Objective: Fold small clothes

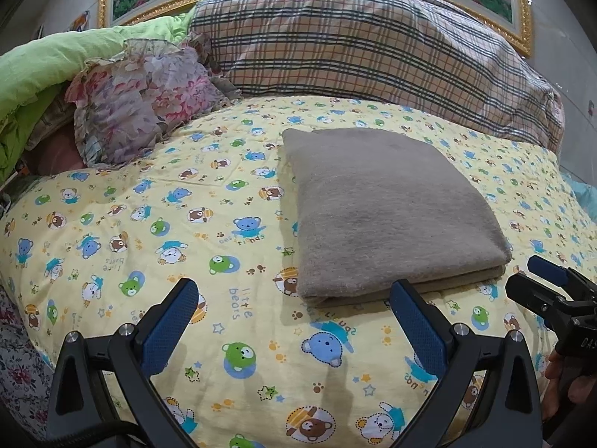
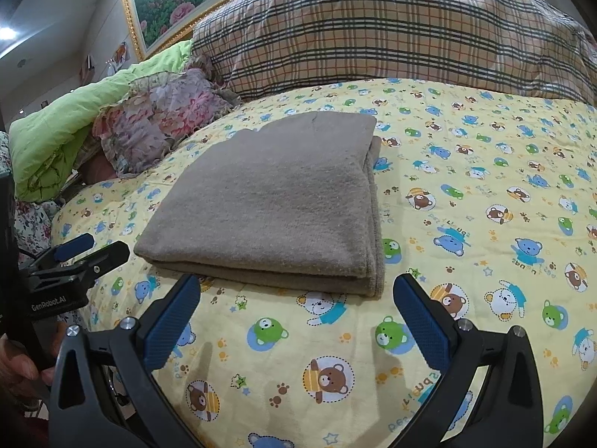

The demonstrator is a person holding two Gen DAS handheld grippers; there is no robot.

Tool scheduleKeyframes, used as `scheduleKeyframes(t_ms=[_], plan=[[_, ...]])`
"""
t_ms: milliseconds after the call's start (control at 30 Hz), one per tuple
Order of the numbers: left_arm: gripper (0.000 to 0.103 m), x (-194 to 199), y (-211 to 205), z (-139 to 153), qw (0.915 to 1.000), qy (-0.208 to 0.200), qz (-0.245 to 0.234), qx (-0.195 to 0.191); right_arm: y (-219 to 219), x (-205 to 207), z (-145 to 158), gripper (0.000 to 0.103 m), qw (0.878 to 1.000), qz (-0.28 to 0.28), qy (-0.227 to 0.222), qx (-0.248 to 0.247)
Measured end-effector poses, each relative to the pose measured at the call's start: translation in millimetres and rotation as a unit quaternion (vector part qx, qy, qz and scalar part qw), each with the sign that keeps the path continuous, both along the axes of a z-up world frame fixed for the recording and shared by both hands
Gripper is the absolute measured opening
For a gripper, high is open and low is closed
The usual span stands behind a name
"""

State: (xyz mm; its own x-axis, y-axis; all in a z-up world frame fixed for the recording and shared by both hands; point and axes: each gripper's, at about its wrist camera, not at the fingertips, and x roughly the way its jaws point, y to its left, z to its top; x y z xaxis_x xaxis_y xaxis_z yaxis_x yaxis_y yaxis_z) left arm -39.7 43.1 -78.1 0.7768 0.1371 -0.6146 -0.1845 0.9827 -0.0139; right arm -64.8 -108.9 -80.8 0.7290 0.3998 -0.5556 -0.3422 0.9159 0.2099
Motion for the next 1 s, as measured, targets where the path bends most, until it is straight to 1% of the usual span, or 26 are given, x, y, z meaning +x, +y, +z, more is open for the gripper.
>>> scheduleKeyframes(t_ms=[333,1000], plan=[[0.103,2.8,-2.4,-2.8,0.9999,0.012,-0.01,0.005,-0.7,0.2,0.2,0.103,1.0,-0.001,0.0,0.0],[0.103,5.5,-0.8,-8.3,0.9994,0.031,-0.01,0.01,1.2,-2.0,-0.7,0.103,1.0,0.002,0.009,0.004]])
